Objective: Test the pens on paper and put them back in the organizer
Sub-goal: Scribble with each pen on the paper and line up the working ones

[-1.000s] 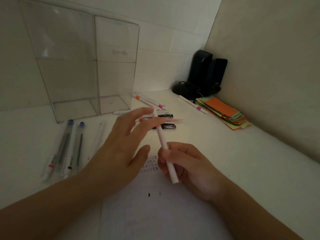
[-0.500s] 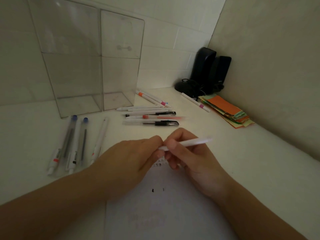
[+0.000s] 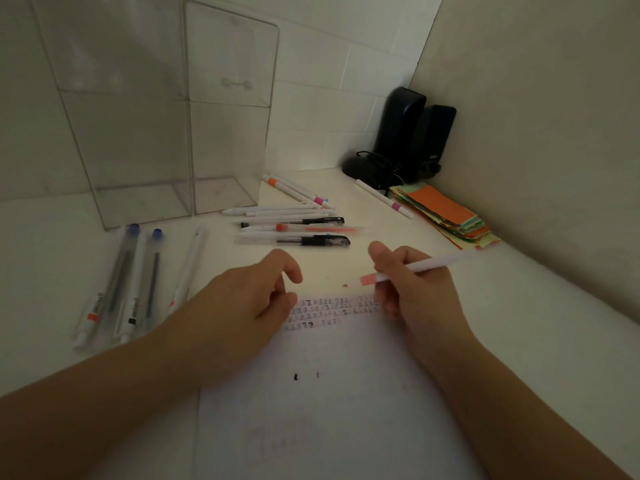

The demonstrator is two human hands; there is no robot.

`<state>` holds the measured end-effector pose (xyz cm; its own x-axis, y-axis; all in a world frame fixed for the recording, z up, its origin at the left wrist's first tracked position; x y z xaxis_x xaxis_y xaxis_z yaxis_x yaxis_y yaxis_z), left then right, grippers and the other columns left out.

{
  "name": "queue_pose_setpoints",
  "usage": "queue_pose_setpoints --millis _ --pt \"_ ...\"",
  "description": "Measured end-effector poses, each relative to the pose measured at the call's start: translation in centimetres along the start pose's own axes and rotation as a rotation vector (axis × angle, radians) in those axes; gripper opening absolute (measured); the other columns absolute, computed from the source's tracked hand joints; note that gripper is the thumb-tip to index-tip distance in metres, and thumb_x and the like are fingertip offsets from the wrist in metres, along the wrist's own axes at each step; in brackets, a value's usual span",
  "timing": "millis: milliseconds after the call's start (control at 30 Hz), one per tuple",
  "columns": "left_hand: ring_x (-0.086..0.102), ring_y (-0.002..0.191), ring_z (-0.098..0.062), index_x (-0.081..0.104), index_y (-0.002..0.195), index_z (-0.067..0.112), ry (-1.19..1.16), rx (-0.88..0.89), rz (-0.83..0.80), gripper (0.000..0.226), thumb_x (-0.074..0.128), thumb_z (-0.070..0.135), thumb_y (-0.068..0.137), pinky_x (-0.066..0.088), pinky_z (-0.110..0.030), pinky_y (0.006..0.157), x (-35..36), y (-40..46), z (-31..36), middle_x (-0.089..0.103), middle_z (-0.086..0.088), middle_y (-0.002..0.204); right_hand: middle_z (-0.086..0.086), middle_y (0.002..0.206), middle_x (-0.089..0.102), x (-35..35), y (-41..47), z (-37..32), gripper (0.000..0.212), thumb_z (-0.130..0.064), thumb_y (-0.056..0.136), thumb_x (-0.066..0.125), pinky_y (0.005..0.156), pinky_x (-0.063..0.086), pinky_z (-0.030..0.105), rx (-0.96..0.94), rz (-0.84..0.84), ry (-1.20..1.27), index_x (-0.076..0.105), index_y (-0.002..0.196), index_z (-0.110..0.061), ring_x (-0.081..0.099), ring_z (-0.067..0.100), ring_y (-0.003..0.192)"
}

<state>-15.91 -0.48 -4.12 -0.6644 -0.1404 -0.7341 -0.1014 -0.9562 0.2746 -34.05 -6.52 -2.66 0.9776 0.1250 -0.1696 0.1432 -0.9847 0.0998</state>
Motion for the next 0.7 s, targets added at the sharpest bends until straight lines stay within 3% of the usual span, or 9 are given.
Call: queue_pose_setpoints --millis 67,167,300,433,700 --pt "0.048 0.066 -0.001 0.036 0.095 0.039 0.034 0.0 -0.022 0.015 0.045 0.027 0.092 0.036 -0.013 0.057 0.1 0.1 0.0 0.055 0.012 0.078 -0.002 0.04 0.053 0.0 0.1 0.1 0.027 -0.03 0.084 0.062 0.039 0.034 0.02 0.03 -0.004 -0.074 0.051 0.066 -0.013 0.044 0.004 0.034" --pt "0.046 0.062 -0.004 0.039 0.095 0.037 0.032 -0.007 -0.012 0.014 0.046 0.025 0.092 0.033 -0.012 0.055 0.0 0.2 0.1 0.054 0.012 0.077 0.003 0.056 0.065 0.4 0.1 0.4 0.009 -0.015 0.084 0.064 0.046 0.045 0.021 0.056 -0.077 -0.011 0.06 0.076 -0.012 0.055 0.01 0.046" --pt "0.048 0.063 -0.001 0.041 0.091 0.038 0.012 -0.007 -0.01 0.017 0.048 0.023 0.09 0.034 -0.011 0.055 -0.2 0.2 0.0 0.054 0.012 0.075 0.003 0.054 0.054 0.5 0.2 0.8 0.02 -0.007 0.076 0.062 0.048 0.039 0.019 -0.013 -0.014 -0.239 0.05 0.061 -0.011 0.05 0.003 0.048" --pt "0.047 0.068 0.009 0.042 0.086 0.039 -0.015 0.003 -0.003 0.019 0.05 0.022 0.088 0.033 -0.011 0.055 -0.1 0.3 -0.1 0.056 0.011 0.073 -0.005 0.042 0.04 0.8 0.1 0.8 0.022 -0.002 0.074 0.057 0.04 0.033 0.014 -0.045 -0.017 -0.273 0.042 0.059 -0.005 0.039 0.0 0.038" --pt "0.047 0.069 0.008 0.045 0.09 0.037 -0.009 0.03 0.007 0.016 0.053 0.023 0.087 0.033 -0.011 0.056 -0.1 0.2 -0.2 0.056 0.01 0.073 0.006 0.05 0.043 1.3 0.1 1.0 0.02 -0.004 0.072 0.061 0.039 0.032 0.012 -0.084 -0.042 -0.346 0.046 0.059 -0.002 0.037 0.004 0.041"
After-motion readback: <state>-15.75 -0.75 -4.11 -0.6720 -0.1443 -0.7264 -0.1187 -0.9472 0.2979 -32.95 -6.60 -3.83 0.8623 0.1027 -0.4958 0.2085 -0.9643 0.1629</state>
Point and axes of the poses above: each hand's wrist, its own y-axis towards the middle knuckle, its own x-axis out of the palm, z = x × y, the point moved 3 cm from there along y, towards the middle knuckle
